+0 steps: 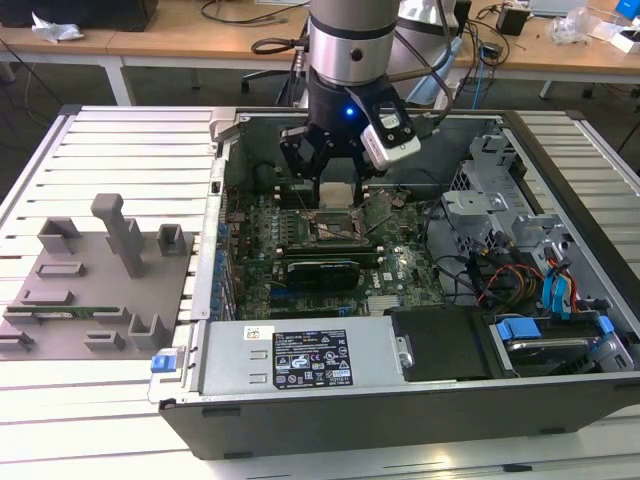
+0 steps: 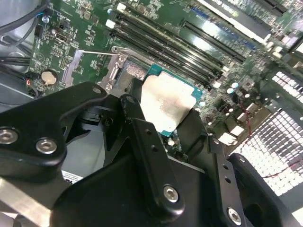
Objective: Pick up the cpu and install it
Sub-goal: 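Pick up the cpu and move it towards the insertion slot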
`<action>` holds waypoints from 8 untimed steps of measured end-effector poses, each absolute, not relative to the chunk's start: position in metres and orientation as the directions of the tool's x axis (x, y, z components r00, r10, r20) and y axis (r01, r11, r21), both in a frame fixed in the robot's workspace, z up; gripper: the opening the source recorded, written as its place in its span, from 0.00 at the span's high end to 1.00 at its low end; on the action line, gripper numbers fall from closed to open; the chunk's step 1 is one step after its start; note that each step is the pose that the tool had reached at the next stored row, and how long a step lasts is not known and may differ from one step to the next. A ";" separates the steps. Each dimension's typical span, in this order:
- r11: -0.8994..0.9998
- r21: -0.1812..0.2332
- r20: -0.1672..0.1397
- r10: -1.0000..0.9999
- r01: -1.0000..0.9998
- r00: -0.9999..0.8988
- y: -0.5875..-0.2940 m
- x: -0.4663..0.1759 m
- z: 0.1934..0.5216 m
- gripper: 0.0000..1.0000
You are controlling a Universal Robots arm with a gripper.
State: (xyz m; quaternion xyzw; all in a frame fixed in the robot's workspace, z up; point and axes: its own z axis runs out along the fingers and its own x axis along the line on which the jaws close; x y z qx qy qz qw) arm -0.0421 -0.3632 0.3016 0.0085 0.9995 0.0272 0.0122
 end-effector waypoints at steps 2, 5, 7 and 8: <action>0.998 0.055 -0.024 0.017 0.016 -1.000 -0.360 -0.041 0.300 0.46; 0.998 0.055 -0.024 0.017 0.016 -1.000 -0.354 -0.037 0.297 0.46; 0.998 0.055 -0.024 0.017 0.016 -1.000 -0.351 -0.032 0.295 0.46; 0.998 0.055 -0.024 0.017 0.016 -1.000 -0.349 -0.030 0.294 0.46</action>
